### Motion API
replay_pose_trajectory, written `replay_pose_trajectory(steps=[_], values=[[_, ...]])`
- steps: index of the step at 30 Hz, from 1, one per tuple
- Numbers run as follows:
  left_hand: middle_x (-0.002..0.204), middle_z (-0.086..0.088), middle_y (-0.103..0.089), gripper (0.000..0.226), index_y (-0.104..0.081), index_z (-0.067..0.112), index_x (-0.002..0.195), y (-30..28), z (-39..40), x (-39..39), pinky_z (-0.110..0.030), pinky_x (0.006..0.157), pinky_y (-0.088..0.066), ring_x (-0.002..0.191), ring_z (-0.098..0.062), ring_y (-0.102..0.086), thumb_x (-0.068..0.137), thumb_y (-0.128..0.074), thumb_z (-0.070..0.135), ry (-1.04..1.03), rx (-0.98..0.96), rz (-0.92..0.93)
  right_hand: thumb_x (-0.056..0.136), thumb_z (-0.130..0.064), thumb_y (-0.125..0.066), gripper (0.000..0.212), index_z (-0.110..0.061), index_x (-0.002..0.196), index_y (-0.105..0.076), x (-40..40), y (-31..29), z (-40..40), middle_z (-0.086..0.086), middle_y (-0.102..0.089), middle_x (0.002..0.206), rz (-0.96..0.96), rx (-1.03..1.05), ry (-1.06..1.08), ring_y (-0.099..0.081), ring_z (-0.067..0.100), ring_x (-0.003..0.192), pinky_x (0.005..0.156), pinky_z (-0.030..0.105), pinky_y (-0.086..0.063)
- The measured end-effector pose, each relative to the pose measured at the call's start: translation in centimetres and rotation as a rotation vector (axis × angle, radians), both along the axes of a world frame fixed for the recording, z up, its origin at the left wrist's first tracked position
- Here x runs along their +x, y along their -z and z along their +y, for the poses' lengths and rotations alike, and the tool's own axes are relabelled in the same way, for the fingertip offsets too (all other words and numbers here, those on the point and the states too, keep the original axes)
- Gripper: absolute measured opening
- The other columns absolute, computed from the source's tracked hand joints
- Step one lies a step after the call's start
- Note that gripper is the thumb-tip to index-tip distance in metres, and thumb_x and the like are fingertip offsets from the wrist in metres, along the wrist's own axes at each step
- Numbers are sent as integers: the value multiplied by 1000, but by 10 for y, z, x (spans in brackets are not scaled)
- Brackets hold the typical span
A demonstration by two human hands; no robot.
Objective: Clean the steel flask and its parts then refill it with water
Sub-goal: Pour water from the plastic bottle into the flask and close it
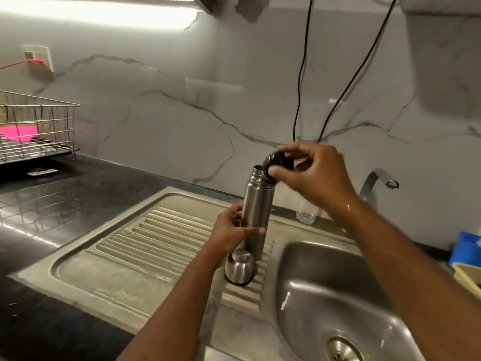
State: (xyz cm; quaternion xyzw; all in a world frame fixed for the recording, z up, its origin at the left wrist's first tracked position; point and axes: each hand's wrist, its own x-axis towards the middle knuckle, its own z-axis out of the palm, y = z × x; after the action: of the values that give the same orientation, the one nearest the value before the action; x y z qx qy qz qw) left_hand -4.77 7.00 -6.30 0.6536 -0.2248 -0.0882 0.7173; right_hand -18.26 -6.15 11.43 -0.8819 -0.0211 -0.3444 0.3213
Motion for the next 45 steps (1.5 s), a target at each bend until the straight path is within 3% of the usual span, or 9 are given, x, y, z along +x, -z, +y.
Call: replay_pose_trajectory(steps=[3, 9, 12, 18, 23, 31, 39, 42, 45], values=[[121, 1, -75, 79, -65, 36, 127, 2, 0, 3, -50, 101, -59, 115, -19, -71, 56, -99, 34, 6, 36, -9, 80, -31, -87, 48, -22, 125, -73, 35, -31, -8, -3, -74, 112, 16, -16, 12, -68, 7, 97, 84, 29, -60], [123, 3, -73, 73, -61, 36, 130, 3, 0, 2, -51, 102, -57, 116, -19, -70, 67, -97, 25, 9, 52, -13, 81, -21, -88, 46, -18, 124, -72, 69, -33, -14, 1, -74, 109, 275, -99, -53, -69, 13, 94, 65, 27, -59], [124, 3, -73, 74, -61, 36, 131, 4, 0, 3, -50, 103, -57, 117, -19, -69, 67, -97, 27, 11, 57, -19, 79, -19, -88, 43, -17, 119, -74, 73, -34, -17, 1, -74, 106, 290, -90, -71, -70, 17, 97, 72, 34, -65], [123, 3, -73, 73, -60, 36, 132, 3, 0, 3, -50, 103, -57, 117, -19, -69, 69, -96, 25, 12, 57, -16, 82, -11, -84, 39, -16, 119, -75, 76, -37, -19, 2, -74, 110, 487, -205, -155, -69, 17, 104, 73, 29, -62], [124, 2, -72, 71, -60, 34, 134, 2, -1, 2, -48, 104, -56, 119, -19, -68, 73, -94, 22, 10, 60, -22, 84, -12, -82, 39, -12, 122, -74, 81, -33, -18, 6, -74, 109, 494, -226, -156, -72, 20, 101, 73, 34, -66], [125, 4, -73, 71, -60, 34, 135, 2, 2, 1, -48, 104, -56, 119, -18, -68, 73, -94, 23, 16, 64, -34, 80, -19, -87, 32, -10, 109, -78, 89, -35, -9, 7, -76, 97, 471, -291, -90, -74, 19, 87, 70, 34, -66], [124, 4, -74, 71, -61, 32, 136, 0, 4, 2, -50, 106, -55, 120, -18, -68, 75, -93, 19, 36, 71, -40, 84, -7, -81, 45, -25, 125, -75, 92, -39, -20, 2, -72, 118, 571, -317, -234, -68, 14, 103, 70, 24, -58], [122, 4, -75, 71, -61, 30, 137, 0, 4, 2, -50, 106, -55, 119, -17, -69, 75, -93, 17, 41, 74, -43, 88, -10, -81, 46, -23, 131, -71, 90, -40, -27, 5, -72, 118, 607, -262, -270, -71, 20, 102, 76, 32, -65], [121, 4, -76, 70, -62, 31, 136, -1, 4, 1, -50, 105, -56, 117, -16, -70, 75, -93, 17, 31, 80, -52, 86, -38, -83, 40, -15, 119, -75, 88, -35, -26, 7, -77, 103, 540, -335, -170, -77, 20, 78, 69, 31, -64]])
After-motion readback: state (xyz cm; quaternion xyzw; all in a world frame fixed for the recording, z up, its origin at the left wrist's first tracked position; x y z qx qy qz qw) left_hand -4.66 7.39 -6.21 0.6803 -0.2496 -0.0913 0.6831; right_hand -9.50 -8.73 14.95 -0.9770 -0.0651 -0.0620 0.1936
